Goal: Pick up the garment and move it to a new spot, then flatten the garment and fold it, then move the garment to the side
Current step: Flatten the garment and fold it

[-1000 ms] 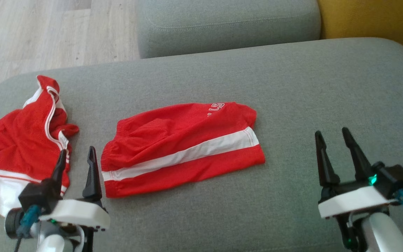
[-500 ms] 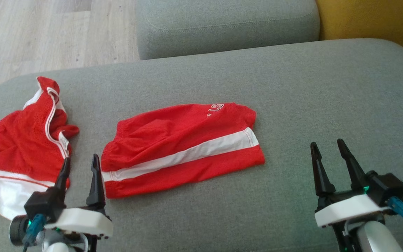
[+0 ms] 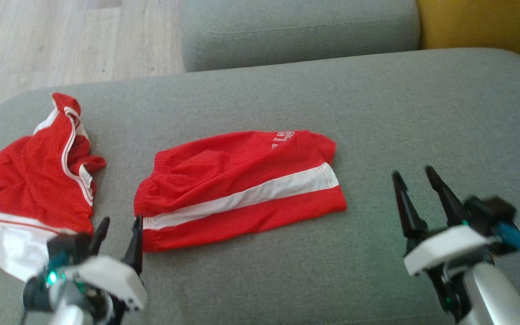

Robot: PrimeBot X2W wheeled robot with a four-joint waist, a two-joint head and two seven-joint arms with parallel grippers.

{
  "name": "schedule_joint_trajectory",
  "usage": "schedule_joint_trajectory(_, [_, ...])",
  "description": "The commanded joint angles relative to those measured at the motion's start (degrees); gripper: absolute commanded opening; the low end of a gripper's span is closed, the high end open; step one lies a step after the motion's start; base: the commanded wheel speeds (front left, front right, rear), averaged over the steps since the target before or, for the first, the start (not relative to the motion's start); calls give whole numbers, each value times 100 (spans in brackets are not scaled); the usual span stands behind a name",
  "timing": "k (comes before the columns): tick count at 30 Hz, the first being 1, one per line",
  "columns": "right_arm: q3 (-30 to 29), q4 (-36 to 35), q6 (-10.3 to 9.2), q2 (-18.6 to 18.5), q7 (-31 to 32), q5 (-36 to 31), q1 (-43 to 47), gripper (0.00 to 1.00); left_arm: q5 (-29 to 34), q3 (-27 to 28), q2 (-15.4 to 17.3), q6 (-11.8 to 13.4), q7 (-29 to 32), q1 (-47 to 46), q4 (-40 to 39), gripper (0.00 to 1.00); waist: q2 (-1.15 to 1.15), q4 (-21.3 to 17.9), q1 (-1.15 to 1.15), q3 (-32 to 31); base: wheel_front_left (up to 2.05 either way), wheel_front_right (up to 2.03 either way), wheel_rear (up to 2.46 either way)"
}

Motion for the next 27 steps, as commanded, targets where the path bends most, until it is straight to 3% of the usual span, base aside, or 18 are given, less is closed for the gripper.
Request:
schedule_joint_trajectory(1, [302,-103,44,-184,288,129,-489,100,-105,185,262,-115,494,-623,-199,100,0,60,0,84,0,0,0])
schedule_joint_trajectory(8, [1016,404,44,-571,1568,874,-1260,100,-485,27,696,-470,2489,-1363,-122,100,0,240,0,369,0,0,0])
schedule_joint_trajectory(14, [1566,1086,44,-701,2702,1760,-1957,100,-894,-150,867,-771,3660,-1913,9,100,0,398,0,615,0,0,0])
schedule_joint_trajectory(23, [1920,1833,44,-793,3748,2257,-2716,100,-1322,-353,831,-937,4284,-2392,322,100,0,603,0,874,0,0,0])
schedule_joint_trajectory(27, [2042,1913,44,-782,3836,2329,-2923,100,-1370,-464,831,-973,4377,-2580,514,100,0,639,0,978,0,0,0])
